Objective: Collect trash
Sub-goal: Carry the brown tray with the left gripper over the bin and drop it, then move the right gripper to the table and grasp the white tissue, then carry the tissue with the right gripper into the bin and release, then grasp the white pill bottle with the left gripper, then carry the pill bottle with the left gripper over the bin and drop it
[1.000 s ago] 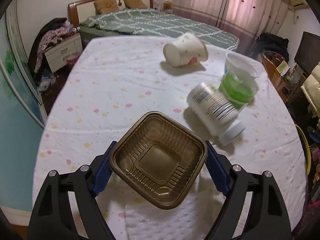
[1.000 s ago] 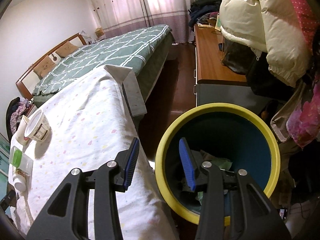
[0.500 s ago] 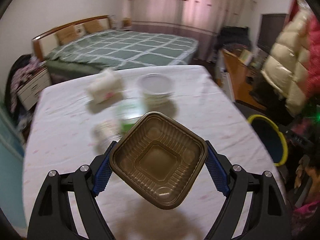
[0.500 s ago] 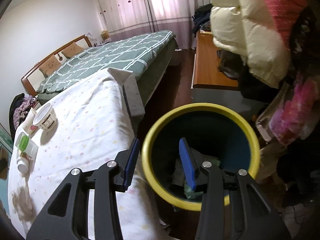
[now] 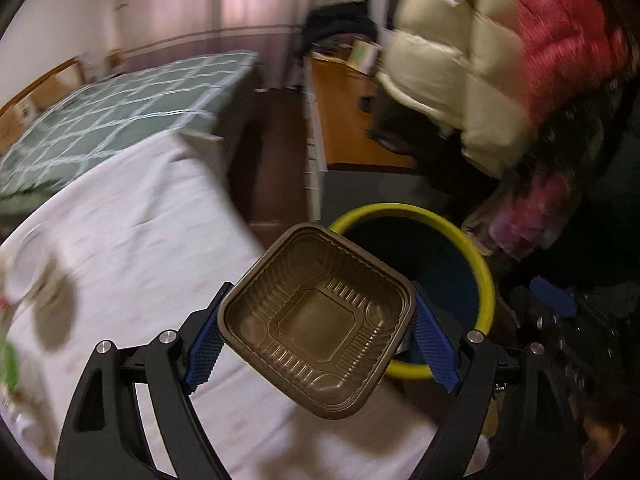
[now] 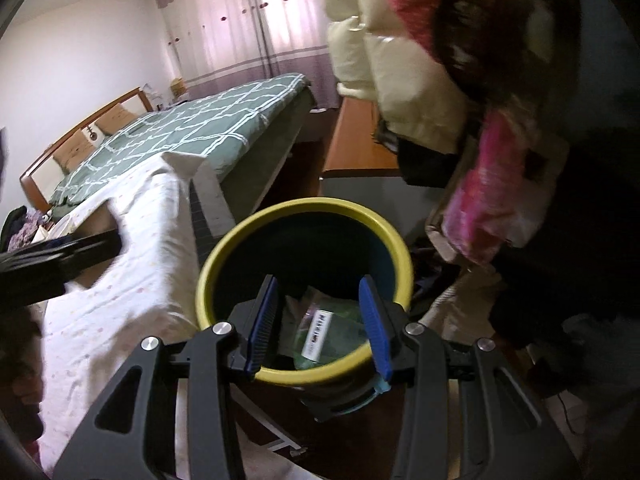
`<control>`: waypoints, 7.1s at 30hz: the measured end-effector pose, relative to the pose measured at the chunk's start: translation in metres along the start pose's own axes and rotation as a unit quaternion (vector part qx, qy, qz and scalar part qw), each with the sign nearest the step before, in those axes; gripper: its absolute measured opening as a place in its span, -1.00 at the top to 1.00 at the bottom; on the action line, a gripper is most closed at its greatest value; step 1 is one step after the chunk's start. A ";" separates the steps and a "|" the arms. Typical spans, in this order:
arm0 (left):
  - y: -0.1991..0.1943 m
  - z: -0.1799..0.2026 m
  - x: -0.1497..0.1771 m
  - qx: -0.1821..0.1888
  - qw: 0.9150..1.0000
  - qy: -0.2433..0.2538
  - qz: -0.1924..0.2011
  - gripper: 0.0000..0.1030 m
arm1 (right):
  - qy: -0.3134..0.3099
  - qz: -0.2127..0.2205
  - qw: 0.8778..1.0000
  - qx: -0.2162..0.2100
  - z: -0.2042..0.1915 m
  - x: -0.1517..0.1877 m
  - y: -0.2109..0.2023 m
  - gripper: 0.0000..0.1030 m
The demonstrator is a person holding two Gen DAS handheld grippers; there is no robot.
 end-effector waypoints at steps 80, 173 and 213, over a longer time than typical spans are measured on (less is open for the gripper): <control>-0.279 -0.296 0.214 -0.260 0.908 -0.288 0.160 -0.85 | -0.268 -0.014 0.903 -0.336 -0.358 0.020 -0.052 0.92; -0.186 -0.283 0.117 -0.229 0.935 -0.247 0.108 0.10 | -0.048 -0.006 0.997 -0.058 -0.101 -0.045 0.042 0.58; 0.027 0.054 0.006 0.032 0.999 0.035 -0.024 0.10 | 0.028 0.000 1.000 0.012 0.031 0.000 0.013 0.58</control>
Point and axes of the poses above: each gripper's, at about its wrist camera, not at the fingertips, and y roughly the way its jaws point, z to its right, x to its underside, the point moved 1 cm from there along y, roughly the way its jaws point, and after that the axes turned 11 degrees about -y, right-handed, at the moved point
